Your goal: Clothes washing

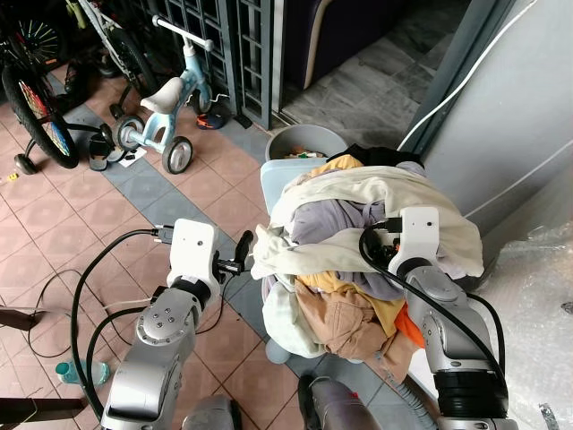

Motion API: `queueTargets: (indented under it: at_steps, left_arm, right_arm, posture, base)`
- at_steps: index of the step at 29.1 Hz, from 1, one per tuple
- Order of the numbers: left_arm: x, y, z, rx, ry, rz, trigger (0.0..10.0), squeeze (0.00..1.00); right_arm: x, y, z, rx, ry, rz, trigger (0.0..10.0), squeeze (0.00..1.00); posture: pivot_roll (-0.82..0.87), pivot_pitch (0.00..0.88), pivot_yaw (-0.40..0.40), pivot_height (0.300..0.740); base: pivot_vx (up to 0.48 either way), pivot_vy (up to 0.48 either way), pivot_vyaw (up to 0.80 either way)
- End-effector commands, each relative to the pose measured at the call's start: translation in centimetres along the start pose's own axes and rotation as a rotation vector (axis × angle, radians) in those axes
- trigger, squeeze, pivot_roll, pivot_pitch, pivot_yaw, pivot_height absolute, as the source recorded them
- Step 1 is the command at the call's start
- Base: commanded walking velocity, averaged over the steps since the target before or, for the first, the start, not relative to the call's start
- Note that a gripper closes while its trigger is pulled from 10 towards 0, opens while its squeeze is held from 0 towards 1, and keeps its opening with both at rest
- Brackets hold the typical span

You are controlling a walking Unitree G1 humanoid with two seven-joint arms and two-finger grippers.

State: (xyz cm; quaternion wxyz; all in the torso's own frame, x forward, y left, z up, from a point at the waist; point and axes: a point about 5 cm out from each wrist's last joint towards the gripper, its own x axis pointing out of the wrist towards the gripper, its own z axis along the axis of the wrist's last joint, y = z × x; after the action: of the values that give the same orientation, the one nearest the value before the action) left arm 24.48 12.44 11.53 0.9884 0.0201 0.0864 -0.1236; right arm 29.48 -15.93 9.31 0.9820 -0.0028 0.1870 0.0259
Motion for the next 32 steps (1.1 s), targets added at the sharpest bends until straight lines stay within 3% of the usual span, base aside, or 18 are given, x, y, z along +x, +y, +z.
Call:
queueTargets:
  at_steps: [1, 11, 16, 29, 32]
  left_arm:
    - [-0.1, 0.0, -0.5, 0.009, 0.019, 0.012, 10.0, 0.0]
    - [0.4, 0.3, 0.0, 0.013, -0.01, 0.025, 10.0, 0.0]
    - [0.6, 0.3, 0.1, 0.01, -0.015, 0.024, 10.0, 0.0]
    - [0.8, 0.3, 0.2, 0.022, -0.033, 0.037, 10.0, 0.0]
    - [0.8, 0.2, 0.2, 0.022, -0.028, 0.0, 10.0, 0.0]
  right_arm:
    - [0.2, 1.5, -0.9, 0.001, 0.052, 0.082, 0.0, 0.0]
    - [0.4, 1.0, -0.9, 0.017, 0.041, 0.056, 0.0, 0.0]
    - [0.5, 0.3, 2.1, 0.023, -0.144, -0.004, 0.0, 0.0]
    - [0.4, 0.2, 3.8, 0.028, -0.26, -0.004, 0.0, 0.0]
    - [0.0, 0.2, 5.6, 0.021, -0.354, -0.022, 0.0, 0.0]
  posture:
    - [0.06, 0.142, -0.027, 0.74]
    - [0.06, 0.137, -0.032, 0.74]
    - [0.05, 0.137, -0.03, 0.74]
    - [0.05, 0.133, -0.026, 0.74]
    - [0.05, 0.13, -0.021, 0.74]
  base:
    - [0.0, 0.0, 0.0]
    - [0.0, 0.0, 0.0]
    - [0.0, 0.0, 0.0]
    - [0.0, 0.0, 0.0]
    - [0.0, 0.0, 0.0]
